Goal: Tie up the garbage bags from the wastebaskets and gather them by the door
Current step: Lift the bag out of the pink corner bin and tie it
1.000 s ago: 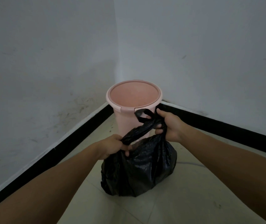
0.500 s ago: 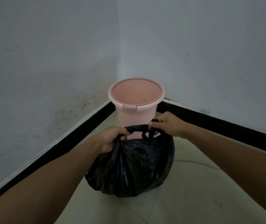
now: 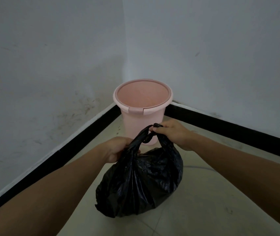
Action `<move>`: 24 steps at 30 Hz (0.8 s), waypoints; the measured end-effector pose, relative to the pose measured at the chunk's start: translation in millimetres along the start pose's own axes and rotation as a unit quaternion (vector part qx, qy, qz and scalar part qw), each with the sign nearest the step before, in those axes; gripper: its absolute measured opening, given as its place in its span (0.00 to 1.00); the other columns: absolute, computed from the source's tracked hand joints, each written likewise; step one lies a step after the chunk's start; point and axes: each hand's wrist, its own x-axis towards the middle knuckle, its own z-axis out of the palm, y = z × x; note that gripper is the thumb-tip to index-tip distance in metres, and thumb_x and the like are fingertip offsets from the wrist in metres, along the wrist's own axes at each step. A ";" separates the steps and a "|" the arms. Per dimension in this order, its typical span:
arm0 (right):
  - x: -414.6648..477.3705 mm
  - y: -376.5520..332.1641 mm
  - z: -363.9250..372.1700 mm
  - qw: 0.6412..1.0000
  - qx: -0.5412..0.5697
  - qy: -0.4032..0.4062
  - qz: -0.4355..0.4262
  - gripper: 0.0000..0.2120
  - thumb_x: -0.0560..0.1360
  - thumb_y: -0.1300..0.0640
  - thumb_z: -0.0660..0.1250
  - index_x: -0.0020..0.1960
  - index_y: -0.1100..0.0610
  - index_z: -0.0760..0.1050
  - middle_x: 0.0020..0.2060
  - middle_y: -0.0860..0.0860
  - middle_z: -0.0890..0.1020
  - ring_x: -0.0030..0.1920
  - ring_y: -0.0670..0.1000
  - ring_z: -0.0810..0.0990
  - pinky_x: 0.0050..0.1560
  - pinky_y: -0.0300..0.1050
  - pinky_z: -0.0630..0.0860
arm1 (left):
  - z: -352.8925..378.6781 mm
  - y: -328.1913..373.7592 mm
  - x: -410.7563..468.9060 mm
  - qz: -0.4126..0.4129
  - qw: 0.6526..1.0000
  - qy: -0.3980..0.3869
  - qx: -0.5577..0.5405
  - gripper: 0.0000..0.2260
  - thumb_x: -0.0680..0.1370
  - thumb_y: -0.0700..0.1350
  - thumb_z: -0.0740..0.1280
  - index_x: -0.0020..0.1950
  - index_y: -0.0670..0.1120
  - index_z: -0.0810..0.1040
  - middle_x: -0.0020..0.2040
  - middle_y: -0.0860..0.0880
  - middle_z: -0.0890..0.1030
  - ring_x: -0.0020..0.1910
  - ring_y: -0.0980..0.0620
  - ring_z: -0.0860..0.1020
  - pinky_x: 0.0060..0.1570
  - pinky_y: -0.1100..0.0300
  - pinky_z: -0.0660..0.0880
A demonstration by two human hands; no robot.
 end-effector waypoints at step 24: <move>-12.1 13.6 -22.2 0.983 0.093 0.051 0.151 0.12 0.80 0.53 0.60 0.40 0.53 0.74 0.44 0.51 0.83 0.50 0.51 0.82 0.52 0.50 0.72 | -29.0 -1.2 12.9 0.093 0.928 0.316 0.172 0.10 0.78 0.42 0.66 0.42 0.36 0.78 0.37 0.40 0.78 0.34 0.45 0.77 0.39 0.52 0.78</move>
